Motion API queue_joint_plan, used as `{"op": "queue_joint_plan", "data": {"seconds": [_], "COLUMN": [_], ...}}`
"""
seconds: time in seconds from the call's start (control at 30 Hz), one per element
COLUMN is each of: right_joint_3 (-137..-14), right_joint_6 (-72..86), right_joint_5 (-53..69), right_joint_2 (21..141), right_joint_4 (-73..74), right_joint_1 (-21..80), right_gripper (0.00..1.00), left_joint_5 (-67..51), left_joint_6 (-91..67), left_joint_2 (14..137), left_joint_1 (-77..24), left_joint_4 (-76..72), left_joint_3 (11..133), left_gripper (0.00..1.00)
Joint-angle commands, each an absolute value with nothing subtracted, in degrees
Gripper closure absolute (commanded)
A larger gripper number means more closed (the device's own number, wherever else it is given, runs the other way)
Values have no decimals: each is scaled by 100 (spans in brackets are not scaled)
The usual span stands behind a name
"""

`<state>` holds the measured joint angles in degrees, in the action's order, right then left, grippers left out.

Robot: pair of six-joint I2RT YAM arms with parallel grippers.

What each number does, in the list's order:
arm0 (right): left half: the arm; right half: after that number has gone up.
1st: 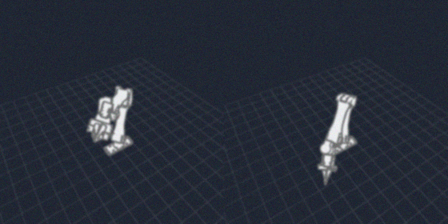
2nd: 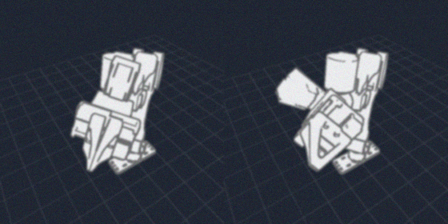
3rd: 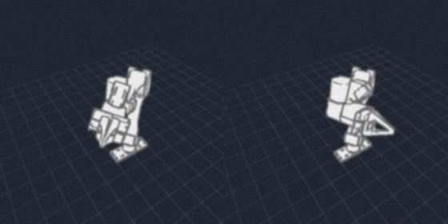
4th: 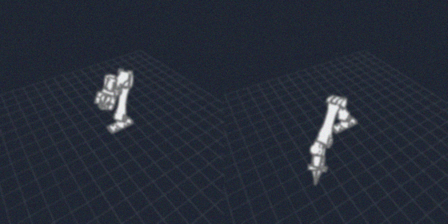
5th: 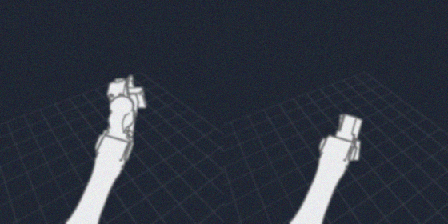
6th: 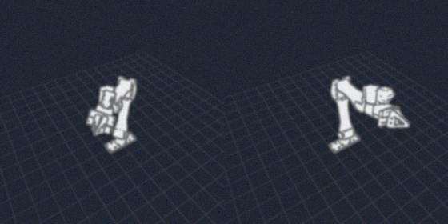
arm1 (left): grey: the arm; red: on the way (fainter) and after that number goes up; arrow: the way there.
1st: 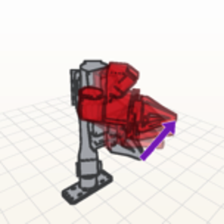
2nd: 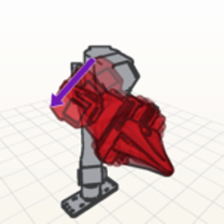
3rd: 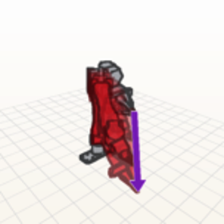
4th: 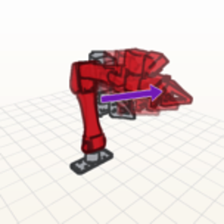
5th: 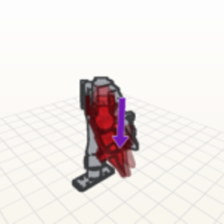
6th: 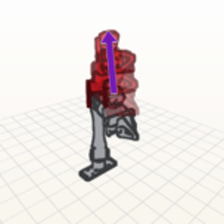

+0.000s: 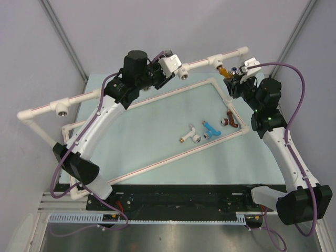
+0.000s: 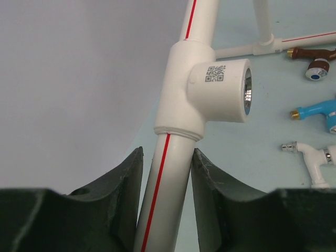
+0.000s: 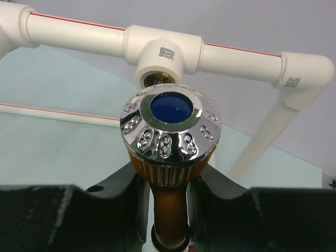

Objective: Install the water faucets

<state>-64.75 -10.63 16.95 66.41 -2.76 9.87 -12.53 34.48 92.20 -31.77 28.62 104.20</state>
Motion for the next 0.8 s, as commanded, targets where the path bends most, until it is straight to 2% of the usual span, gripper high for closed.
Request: {"op": "queue_joint_plan", "data": {"seconds": [0.0, 0.1, 0.53, 0.77], "right_joint_3": [-6680, -6566, -6416, -5881], "right_joint_6": [-1090, -994, -782, -826], "right_joint_5": [1609, 1591, 1556, 1301], "right_joint_2": [6539, 6565, 6645, 6688], "right_joint_4": [-641, -887, -1529, -2135], "right_joint_1": [1063, 1063, 1257, 1248], "right_gripper": [100, 100, 100, 100], "left_joint_5": [-1292, -1327, -1336, -1528], "left_joint_6": [3111, 3015, 2260, 1978], "left_joint_2": [9053, 9027, 9141, 9193], "left_joint_1": [-3190, -3191, -3190, -3190], "left_joint_4": [3463, 3498, 3788, 3937], "left_joint_3": [10125, 10064, 10222, 10336], "left_gripper": [88, 100, 100, 100]}}
